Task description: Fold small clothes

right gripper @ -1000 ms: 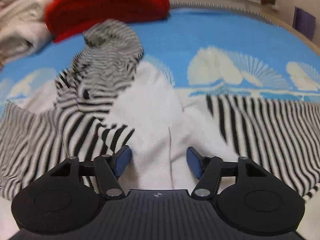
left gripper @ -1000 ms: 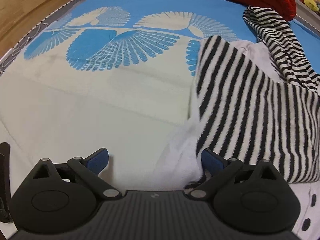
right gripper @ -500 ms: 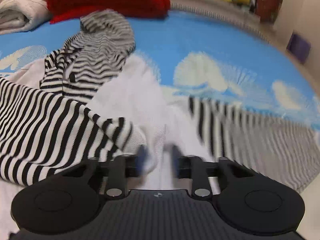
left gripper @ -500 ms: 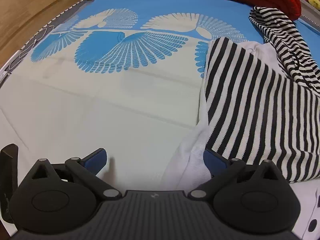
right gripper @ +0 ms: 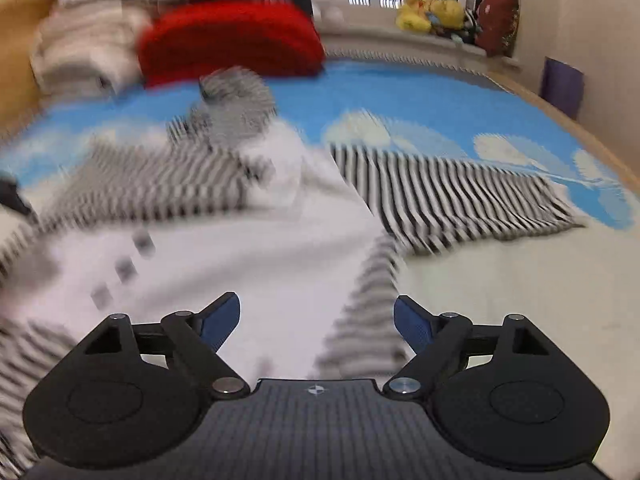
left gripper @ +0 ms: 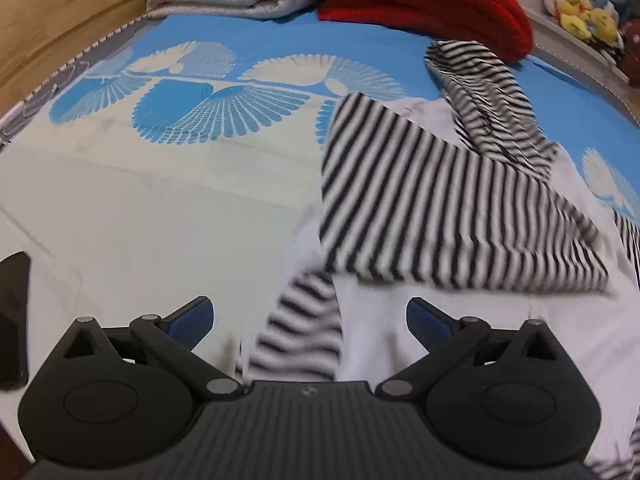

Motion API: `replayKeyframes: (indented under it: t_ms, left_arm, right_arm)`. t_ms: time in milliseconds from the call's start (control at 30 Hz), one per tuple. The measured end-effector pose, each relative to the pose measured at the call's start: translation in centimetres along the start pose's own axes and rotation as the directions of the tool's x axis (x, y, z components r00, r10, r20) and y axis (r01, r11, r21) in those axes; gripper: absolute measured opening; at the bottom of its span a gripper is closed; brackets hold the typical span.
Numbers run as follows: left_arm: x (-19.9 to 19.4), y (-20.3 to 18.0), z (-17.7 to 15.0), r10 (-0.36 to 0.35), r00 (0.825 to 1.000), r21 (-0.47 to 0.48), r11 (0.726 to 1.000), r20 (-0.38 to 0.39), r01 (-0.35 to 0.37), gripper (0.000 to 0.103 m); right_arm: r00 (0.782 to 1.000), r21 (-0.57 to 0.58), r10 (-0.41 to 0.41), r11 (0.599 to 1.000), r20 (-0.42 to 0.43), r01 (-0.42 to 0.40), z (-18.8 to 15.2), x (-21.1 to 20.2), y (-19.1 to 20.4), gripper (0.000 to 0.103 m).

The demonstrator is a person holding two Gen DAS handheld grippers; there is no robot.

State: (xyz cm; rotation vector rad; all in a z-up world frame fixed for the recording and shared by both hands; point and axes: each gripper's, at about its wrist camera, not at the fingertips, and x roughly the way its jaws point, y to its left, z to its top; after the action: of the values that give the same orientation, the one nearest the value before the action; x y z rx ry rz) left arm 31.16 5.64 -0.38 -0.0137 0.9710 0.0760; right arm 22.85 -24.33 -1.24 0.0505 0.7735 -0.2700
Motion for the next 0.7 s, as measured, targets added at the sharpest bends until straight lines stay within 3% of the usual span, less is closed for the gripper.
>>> replayKeyframes:
  t_ms: [67,167,300,467,700]
  left_arm:
    - [-1.7,-0.4,-2.2,-0.018,1.000,0.025,1.000,0.020,0.018,0.103]
    - [-3.7,-0.5,-5.6,-0.049,0.998,0.073,0.996,0.043,0.046,0.103]
    - [-5.4,-0.6,-8.9,-0.018,0.996,0.126,0.992,0.090,0.007,0.103]
    - [-6.6,-0.1,-9.4,-0.033,0.989,0.117,0.993,0.145,0.016,0.103]
    - [-5.7,0.4,-8.7,-0.040,0.993,0.077,0.997,0.107,0.032,0.103]
  right_arm:
    - [0.999,-0.017,0.031,0.999,0.032,-0.030,-0.3,-0.7,-0.1,0.085]
    - [0.999,0.013,-0.001,1.000,0.053,0.000,-0.7,-1.4,-0.6,0.085]
    - [0.999,0.049,0.021,0.999,0.028,-0.022,-1.0,-1.5,-0.9,0.085]
    - [0.997,0.047,-0.008,0.999,0.082,0.004,-1.5,-2.8,-1.3,0.085]
    - [0.998,0.143,-0.001,0.990,0.067,-0.009,-2.0,-3.0,-3.4,0.085]
